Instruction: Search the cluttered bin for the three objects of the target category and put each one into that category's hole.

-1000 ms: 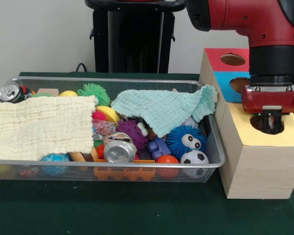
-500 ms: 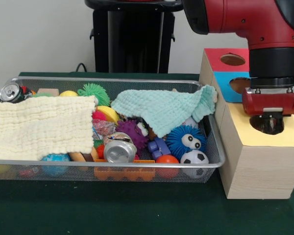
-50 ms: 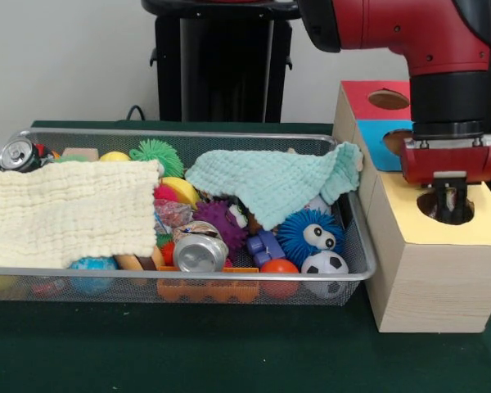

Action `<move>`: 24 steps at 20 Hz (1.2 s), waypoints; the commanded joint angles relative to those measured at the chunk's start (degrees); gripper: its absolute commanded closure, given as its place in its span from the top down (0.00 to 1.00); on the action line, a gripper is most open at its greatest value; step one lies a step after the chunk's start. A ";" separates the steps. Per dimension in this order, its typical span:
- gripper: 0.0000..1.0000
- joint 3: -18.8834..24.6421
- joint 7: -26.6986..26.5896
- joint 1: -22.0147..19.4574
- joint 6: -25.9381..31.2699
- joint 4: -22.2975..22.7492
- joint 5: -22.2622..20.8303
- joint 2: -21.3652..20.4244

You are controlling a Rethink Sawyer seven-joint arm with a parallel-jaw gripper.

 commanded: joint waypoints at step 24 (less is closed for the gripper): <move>0.00 -4.22 5.39 1.43 36.36 2.41 -3.42 -21.52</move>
